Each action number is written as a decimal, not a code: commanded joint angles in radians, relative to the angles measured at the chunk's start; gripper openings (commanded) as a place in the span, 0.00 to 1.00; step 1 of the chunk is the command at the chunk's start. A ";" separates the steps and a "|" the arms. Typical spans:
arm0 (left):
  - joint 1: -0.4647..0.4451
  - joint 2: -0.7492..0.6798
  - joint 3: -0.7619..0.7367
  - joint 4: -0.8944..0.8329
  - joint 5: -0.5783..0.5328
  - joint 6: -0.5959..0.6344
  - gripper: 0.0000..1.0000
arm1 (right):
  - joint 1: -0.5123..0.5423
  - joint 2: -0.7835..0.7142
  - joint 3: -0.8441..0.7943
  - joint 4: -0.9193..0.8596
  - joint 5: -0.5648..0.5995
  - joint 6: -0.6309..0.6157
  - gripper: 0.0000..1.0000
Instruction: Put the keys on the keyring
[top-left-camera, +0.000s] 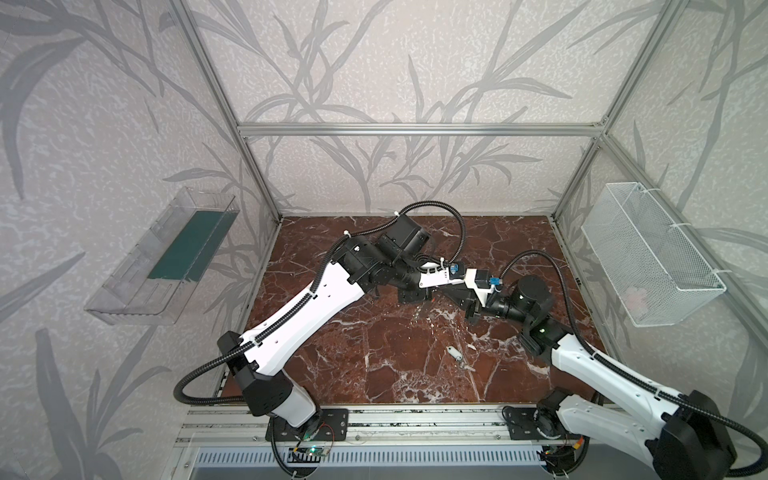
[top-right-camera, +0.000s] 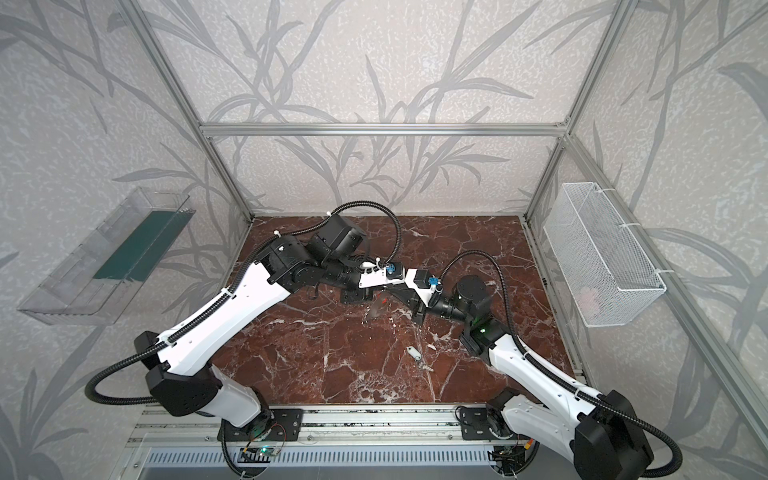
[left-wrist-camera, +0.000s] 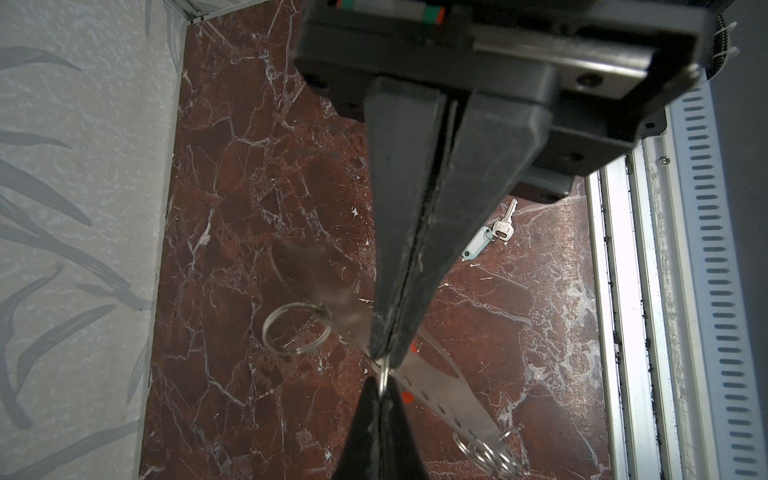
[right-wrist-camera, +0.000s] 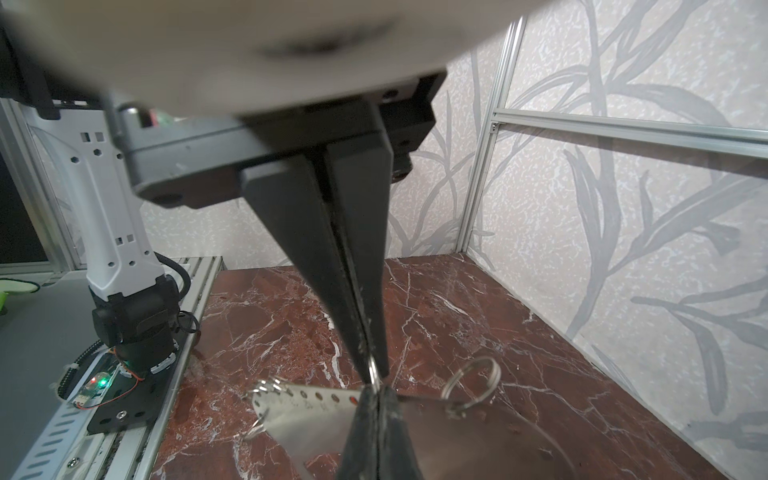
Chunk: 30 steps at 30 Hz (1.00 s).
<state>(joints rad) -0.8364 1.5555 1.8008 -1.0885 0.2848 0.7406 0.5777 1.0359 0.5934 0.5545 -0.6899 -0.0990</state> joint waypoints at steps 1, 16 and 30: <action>-0.009 -0.033 -0.003 0.057 0.019 -0.005 0.06 | 0.016 0.009 0.026 0.030 0.002 0.008 0.00; 0.122 -0.388 -0.514 0.615 -0.019 -0.244 0.42 | 0.017 0.045 -0.035 0.301 0.063 0.136 0.00; 0.115 -0.400 -0.685 0.768 0.169 -0.425 0.49 | 0.017 0.059 -0.040 0.386 0.084 0.180 0.00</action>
<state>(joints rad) -0.7139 1.1614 1.1305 -0.3901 0.3897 0.3756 0.5903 1.0977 0.5594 0.8673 -0.6231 0.0631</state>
